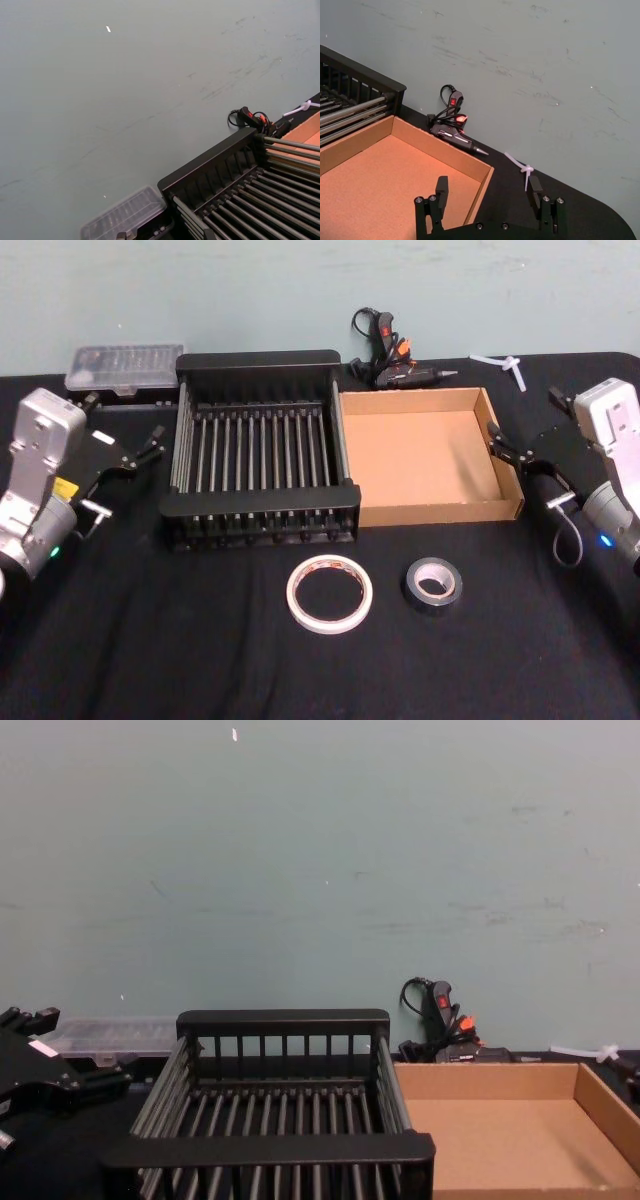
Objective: Pick up the white tape and place it into the black box , Pick up the silver tape and place it into the brown box.
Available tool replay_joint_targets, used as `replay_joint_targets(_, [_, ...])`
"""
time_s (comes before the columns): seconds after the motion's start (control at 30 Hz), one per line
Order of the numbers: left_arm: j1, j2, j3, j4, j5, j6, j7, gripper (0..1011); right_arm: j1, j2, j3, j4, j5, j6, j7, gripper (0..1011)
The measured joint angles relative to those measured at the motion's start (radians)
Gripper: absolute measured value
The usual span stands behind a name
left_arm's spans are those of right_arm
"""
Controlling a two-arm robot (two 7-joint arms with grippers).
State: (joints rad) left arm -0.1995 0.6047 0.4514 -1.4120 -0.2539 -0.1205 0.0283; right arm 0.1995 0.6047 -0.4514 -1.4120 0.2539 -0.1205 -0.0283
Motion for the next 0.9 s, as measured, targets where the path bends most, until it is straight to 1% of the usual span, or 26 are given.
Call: replay_joint_targets(0.9, [0.0, 0.0, 0.0, 0.0, 0.0, 0.0, 0.0, 1001, 0.0, 0.0, 0.0, 0.0, 0.0, 0.0, 0.0, 1000])
